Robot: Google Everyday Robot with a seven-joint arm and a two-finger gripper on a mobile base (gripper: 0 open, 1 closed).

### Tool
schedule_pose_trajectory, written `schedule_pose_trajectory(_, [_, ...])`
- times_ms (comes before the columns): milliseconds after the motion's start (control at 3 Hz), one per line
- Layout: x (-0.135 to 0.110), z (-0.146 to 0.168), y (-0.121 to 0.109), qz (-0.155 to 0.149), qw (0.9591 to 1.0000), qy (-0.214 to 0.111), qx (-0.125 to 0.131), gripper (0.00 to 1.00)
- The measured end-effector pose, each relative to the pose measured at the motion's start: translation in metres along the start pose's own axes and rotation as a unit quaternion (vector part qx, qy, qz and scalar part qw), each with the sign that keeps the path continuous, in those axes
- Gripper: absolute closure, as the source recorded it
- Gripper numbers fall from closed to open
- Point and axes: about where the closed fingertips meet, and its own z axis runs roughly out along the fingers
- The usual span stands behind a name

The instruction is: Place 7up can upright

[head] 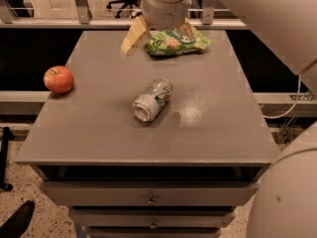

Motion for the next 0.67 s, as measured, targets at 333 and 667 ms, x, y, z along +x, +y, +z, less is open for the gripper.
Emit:
schedule_pose_trajectory(333, [-0.0018,0.0003,0.0015,0.045,0.9990,-0.003,-0.001,0.00])
schedule_pose_trajectory(667, [0.0043,0.0066,0.0023,0.055,0.9982,0.009,0.022,0.00])
